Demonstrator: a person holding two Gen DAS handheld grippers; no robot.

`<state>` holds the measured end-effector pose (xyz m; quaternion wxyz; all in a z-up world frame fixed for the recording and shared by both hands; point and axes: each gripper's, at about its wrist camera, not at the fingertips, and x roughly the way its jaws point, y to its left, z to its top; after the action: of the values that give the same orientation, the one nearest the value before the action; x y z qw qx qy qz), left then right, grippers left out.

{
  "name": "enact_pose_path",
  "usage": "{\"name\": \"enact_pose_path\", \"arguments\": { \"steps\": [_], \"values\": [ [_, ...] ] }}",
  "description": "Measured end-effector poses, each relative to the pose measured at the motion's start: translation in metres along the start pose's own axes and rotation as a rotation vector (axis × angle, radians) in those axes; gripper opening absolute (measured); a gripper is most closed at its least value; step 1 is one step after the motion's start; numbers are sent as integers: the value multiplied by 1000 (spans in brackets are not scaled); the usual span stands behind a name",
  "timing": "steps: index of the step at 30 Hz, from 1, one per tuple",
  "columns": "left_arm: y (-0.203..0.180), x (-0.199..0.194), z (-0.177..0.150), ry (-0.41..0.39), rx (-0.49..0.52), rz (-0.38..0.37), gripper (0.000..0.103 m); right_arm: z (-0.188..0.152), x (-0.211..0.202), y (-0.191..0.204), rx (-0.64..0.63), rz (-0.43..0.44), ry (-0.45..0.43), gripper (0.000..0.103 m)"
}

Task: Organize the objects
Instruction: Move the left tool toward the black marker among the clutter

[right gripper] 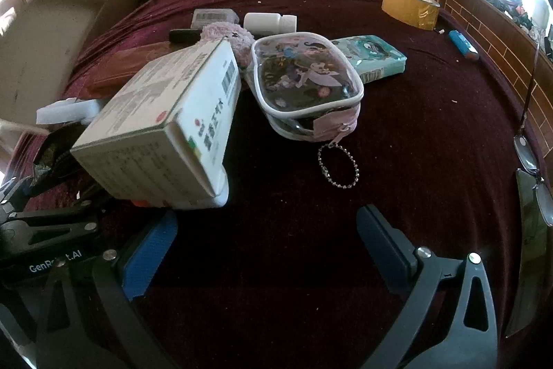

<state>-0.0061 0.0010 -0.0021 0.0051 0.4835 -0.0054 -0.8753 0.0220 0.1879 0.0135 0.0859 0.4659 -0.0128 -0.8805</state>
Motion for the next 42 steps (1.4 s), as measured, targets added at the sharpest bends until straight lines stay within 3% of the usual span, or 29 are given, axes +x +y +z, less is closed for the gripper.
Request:
{"name": "enact_pose_path", "arguments": {
  "steps": [34, 37, 40, 42],
  "values": [
    [3, -8, -6, -1, -29, 16, 102, 2, 4, 3, -9, -11, 4, 103],
    [-2, -5, 0, 35, 44, -23, 102, -1, 2, 5, -78, -14, 26, 103],
    [5, -5, 8, 59, 23, -66, 102, -3, 0, 2, -110, -10, 53, 103],
    [12, -16, 0, 54, 3, -177, 102, -4, -8, -6, -106, 36, 78, 103]
  ]
}}
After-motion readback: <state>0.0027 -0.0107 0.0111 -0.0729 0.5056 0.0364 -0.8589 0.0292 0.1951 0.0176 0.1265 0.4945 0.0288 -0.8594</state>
